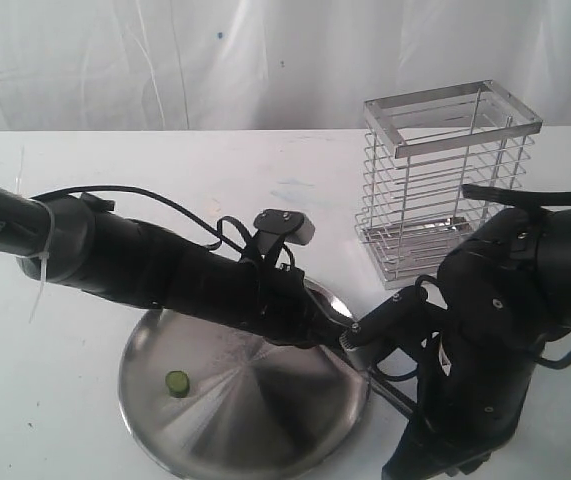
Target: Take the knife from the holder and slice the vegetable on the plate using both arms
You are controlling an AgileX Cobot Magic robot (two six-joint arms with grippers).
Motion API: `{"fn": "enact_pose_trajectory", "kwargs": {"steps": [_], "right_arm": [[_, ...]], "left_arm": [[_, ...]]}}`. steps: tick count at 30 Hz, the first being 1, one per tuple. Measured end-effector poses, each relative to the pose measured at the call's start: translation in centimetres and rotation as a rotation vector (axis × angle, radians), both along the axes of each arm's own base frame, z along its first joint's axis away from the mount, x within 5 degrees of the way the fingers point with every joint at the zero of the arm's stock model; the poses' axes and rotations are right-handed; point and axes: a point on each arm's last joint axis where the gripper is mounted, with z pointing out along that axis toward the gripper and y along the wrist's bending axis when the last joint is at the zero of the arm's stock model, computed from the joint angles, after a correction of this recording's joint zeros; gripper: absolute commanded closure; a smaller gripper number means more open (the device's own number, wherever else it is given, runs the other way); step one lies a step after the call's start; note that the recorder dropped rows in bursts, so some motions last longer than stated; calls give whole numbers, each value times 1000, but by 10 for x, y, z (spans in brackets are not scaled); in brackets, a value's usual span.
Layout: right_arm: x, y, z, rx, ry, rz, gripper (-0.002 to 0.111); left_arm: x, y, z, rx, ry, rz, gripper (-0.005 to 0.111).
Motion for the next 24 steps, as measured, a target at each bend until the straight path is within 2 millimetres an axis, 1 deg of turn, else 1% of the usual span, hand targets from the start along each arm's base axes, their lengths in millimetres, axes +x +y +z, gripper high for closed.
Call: {"fn": "enact_pose_trajectory", "kwargs": {"steps": [5, 13, 24], "right_arm": [[0, 0, 0, 1, -1, 7, 108], [0, 0, 0, 1, -1, 7, 108], [-3, -2, 0, -24, 30, 2, 108]], "left_arm": [[1, -1, -1, 2, 2, 3, 107], [2, -3, -14, 8, 34, -4, 107], [2, -5, -20, -15, 58, -28, 107]]}}
